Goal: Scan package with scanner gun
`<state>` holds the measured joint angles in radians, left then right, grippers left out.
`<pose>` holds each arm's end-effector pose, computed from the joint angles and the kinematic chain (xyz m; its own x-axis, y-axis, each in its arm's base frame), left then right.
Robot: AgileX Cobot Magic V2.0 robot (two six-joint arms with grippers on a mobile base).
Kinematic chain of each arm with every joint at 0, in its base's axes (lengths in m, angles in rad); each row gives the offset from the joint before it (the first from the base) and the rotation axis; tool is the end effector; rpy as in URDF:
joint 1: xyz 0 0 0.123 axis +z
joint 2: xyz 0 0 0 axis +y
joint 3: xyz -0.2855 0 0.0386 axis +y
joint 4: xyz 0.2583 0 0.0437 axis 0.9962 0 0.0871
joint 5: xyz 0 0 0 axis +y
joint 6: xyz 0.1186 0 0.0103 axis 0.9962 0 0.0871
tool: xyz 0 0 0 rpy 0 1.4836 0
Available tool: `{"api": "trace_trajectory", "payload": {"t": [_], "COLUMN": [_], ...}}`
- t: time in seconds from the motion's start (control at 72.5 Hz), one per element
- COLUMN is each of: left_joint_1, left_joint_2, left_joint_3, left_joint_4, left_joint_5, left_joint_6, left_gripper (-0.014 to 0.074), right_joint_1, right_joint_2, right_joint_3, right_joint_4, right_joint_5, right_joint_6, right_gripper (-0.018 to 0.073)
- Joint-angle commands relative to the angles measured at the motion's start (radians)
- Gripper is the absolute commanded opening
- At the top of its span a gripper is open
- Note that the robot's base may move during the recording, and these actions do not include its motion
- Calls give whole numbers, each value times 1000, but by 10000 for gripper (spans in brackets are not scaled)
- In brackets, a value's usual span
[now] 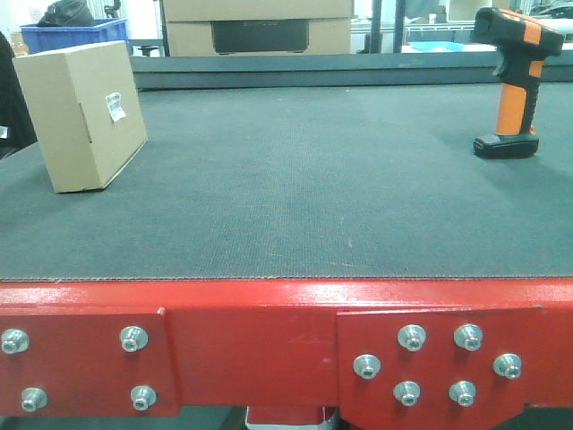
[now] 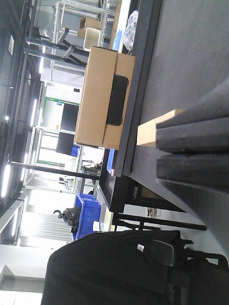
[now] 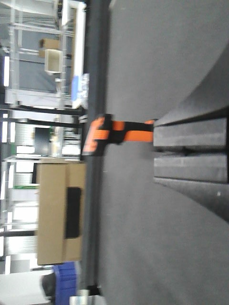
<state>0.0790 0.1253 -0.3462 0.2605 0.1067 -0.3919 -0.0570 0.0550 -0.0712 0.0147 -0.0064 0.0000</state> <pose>0.0800 0.0096 0.3204 0.2151 -0.1158 -0.9697 -0.0779 0.9878 -0.1352 0.0928 -0.0053 0.2381 0.1102 0.0084 -0.9939 0.0554 0.9984 0.0146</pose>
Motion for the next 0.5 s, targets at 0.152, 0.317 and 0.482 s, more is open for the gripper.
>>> {"api": "trace_trajectory", "payload": {"t": [0.152,0.317,0.482], "left_joint_1": [-7,-7,-7], "left_joint_2": [-4,-4,-4], "left_joint_3": [-1,-1,-1], "left_joint_4": [-4,-4,-4], "left_joint_5": [-20,-20,-20], "left_joint_6": [-4,-4,-4], "left_gripper": [-94,-94,-94], "right_joint_1": [-1,-1,-1], "right_joint_2": [-55,-55,-55], "right_joint_3": [71,71,71], "right_joint_4": [10,11,15], "right_joint_5": [82,77,88], "right_joint_6": [-12,-12,-12], "right_gripper": [-168,-168,-168]}}
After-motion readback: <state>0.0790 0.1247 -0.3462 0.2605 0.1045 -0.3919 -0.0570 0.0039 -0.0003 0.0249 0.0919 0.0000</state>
